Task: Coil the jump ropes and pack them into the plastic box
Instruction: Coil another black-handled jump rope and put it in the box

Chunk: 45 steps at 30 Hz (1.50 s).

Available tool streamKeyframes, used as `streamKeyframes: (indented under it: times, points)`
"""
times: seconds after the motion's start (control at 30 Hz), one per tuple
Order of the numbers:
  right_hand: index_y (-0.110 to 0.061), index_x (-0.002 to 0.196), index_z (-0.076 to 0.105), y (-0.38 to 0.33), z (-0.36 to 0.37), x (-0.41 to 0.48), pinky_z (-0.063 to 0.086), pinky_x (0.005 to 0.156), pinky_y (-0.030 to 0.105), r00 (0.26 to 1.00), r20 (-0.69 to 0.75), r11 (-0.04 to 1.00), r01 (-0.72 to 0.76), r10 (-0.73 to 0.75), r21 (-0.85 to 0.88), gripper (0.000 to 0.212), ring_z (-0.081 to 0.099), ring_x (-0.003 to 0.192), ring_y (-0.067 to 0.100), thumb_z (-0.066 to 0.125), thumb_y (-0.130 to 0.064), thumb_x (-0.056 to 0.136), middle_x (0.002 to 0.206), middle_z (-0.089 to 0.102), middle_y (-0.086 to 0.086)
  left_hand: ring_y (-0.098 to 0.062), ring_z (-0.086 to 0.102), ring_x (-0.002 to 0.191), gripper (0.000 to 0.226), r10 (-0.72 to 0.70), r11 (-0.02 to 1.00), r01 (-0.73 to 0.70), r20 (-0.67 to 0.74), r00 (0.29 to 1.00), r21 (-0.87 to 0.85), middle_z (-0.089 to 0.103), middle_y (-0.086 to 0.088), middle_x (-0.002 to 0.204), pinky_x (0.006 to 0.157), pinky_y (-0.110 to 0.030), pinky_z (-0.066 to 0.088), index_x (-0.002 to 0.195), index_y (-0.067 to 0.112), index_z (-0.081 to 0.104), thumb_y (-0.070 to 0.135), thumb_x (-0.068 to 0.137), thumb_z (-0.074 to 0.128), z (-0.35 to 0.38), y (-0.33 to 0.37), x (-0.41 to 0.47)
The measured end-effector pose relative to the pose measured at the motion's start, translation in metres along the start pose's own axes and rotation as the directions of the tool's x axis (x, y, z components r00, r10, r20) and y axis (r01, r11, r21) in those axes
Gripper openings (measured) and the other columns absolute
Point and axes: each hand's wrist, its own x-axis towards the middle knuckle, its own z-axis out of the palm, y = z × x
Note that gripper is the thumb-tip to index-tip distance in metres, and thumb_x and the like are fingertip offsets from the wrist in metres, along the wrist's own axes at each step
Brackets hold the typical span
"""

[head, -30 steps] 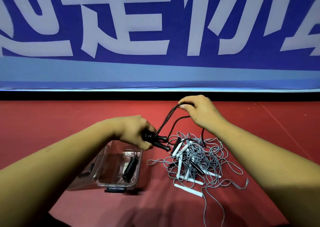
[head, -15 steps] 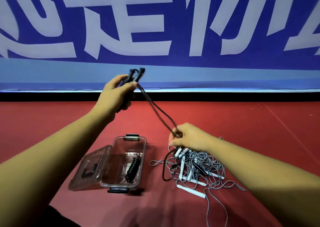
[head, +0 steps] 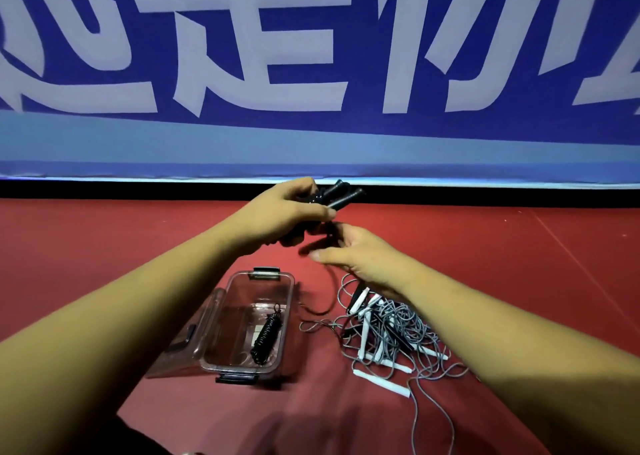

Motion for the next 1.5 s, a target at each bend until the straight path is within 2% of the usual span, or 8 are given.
streamKeyframes:
  times: [0.1,0.23,0.5,0.83,1.1,1.23,1.4,1.5]
  points:
    - [-0.003,0.1,0.056,-0.002,0.008,-0.003,0.051,0.059,0.031,0.993,-0.08,0.971,-0.071,0.091,0.229,0.011,0.053,0.049,0.016,0.045,-0.006,0.101,0.057,0.047,0.002,-0.019,0.039,0.043,0.015,0.02,0.999,-0.022,-0.066,0.998,-0.029,0.057,-0.014,0.068,0.042,-0.023,0.026,0.095,0.01,0.057,0.015,0.089,0.069,-0.002,0.003,0.0]
    - [-0.01,0.091,0.056,0.003,-0.001,-0.009,0.025,0.038,0.017,0.986,-0.11,0.992,-0.123,0.123,0.012,0.02,0.026,0.039,0.004,0.043,-0.019,0.104,0.054,0.034,-0.005,-0.019,0.037,0.045,0.02,-0.033,0.996,0.012,-0.239,0.971,-0.087,0.057,-0.016,0.071,0.044,-0.023,0.026,0.103,0.025,0.069,0.013,0.087,0.071,-0.022,-0.009,0.006]
    - [-0.002,0.098,0.067,-0.021,0.007,-0.012,0.027,0.042,0.013,0.992,-0.116,0.852,-0.021,-0.047,-0.523,0.024,0.038,0.036,-0.001,0.048,-0.017,0.1,0.055,0.043,-0.007,-0.013,0.057,0.042,0.028,0.042,0.917,0.068,-0.265,0.963,0.392,0.065,-0.001,0.073,0.041,-0.019,0.037,0.097,0.016,0.057,0.022,0.081,0.079,-0.032,-0.028,0.014]
    - [-0.02,0.078,0.064,-0.037,-0.012,-0.011,0.049,0.064,0.036,0.969,-0.048,0.515,0.088,-0.244,-0.853,0.02,0.057,0.068,0.02,0.053,-0.03,0.092,0.07,0.062,-0.004,-0.02,0.062,0.079,0.03,0.036,0.409,-0.12,0.116,0.993,0.905,0.065,0.012,0.086,0.07,-0.035,0.054,0.098,0.037,0.051,0.038,0.075,0.07,-0.015,-0.025,0.012]
    - [-0.031,0.088,0.07,-0.031,-0.038,-0.014,0.049,0.068,0.033,0.933,-0.089,0.511,0.11,-0.348,-0.853,0.013,0.057,0.071,0.012,0.063,-0.042,0.088,0.07,0.064,-0.014,0.0,0.048,0.052,0.027,0.103,0.509,-0.381,0.385,0.917,0.772,0.051,0.014,0.054,0.055,-0.023,0.035,0.077,0.032,0.058,0.053,0.079,0.074,-0.006,-0.014,0.002]
    - [-0.022,0.081,0.071,-0.028,-0.045,-0.011,0.043,0.063,0.033,0.93,-0.112,0.665,0.163,-0.35,-0.729,0.018,0.056,0.066,0.017,0.064,-0.036,0.09,0.068,0.064,-0.003,-0.01,0.046,0.053,0.019,0.112,0.859,-0.303,0.426,0.898,0.413,0.052,0.007,0.06,0.052,-0.025,0.038,0.076,0.021,0.061,0.028,0.088,0.074,-0.014,-0.011,-0.008]
    - [-0.013,0.079,0.063,-0.016,-0.046,-0.011,0.035,0.056,0.026,0.949,-0.191,0.772,0.077,-0.251,-0.631,0.016,0.041,0.054,0.003,0.062,-0.021,0.093,0.06,0.05,-0.007,-0.019,0.041,0.049,0.026,0.197,0.962,-0.183,0.05,0.979,-0.202,0.054,-0.003,0.063,0.047,-0.024,0.028,0.105,0.006,0.057,0.026,0.089,0.059,-0.02,0.001,-0.008]
    - [-0.006,0.083,0.068,-0.001,-0.047,-0.013,0.034,0.051,0.017,0.983,-0.154,0.839,-0.001,-0.098,-0.544,0.015,0.041,0.047,-0.001,0.068,-0.019,0.09,0.057,0.051,-0.008,-0.021,0.043,0.05,0.022,0.137,0.951,-0.17,-0.138,0.981,-0.257,0.055,-0.009,0.072,0.048,-0.023,0.028,0.117,0.027,0.062,0.028,0.095,0.058,-0.029,0.003,-0.005]
